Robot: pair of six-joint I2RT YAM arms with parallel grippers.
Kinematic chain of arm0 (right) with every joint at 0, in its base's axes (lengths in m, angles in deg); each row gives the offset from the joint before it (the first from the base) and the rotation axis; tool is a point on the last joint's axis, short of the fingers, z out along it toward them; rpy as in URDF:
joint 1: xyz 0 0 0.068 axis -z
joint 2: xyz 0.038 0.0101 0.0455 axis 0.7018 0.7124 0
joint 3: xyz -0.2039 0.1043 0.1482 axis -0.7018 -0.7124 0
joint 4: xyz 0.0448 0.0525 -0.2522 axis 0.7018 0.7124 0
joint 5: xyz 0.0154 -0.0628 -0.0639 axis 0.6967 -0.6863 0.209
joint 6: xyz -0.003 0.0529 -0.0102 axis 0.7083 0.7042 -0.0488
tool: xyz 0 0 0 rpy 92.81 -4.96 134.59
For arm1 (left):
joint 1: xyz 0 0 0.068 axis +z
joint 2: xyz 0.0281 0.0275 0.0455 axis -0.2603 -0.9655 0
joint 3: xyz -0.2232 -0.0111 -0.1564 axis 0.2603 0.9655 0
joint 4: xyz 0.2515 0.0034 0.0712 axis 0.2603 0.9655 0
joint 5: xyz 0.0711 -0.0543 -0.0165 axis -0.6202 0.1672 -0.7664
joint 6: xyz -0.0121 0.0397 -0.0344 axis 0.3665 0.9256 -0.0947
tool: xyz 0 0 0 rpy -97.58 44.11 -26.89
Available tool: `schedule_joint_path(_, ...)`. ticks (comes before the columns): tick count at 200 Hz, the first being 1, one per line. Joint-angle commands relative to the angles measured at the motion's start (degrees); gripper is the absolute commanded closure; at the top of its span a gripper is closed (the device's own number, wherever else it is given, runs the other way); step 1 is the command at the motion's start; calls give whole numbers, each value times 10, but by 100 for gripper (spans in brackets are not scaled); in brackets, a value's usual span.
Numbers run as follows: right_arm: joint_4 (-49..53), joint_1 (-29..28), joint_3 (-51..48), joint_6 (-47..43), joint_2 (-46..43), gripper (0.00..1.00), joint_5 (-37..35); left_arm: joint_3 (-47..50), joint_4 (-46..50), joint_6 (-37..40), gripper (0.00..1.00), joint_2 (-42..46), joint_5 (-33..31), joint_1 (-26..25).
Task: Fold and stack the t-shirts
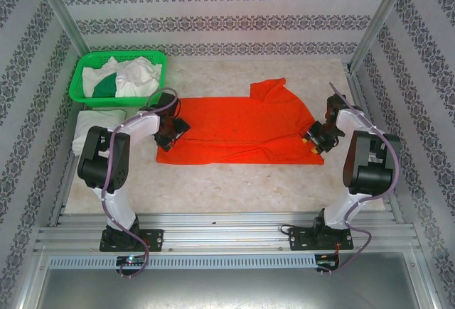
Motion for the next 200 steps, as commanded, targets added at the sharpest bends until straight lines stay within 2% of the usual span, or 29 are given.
schedule_joint_path(1, -18, -12, 59, -27, -1, 57, -10, -66, 20, 54, 20, -4, -40, -4)
schedule_joint_path(41, -22, -43, 180, -26, 121, 57, -7, -144, 3, 63, 20, -95, -19, -4)
schedule_joint_path(75, -21, -49, 223, -9, 186, 57, -17, -146, -5, 54, 20, -130, -4, -4)
schedule_joint_path(108, -20, -38, 165, -9, 186, 58, -9, -105, 22, 78, 20, -124, 8, -5)
schedule_joint_path(143, -28, -12, 66, -4, 114, 60, -16, -48, 42, 112, 20, -88, 34, -9)
schedule_joint_path(200, 6, 48, -13, -37, 56, 61, -16, -10, 64, 140, 19, -49, 88, -53)
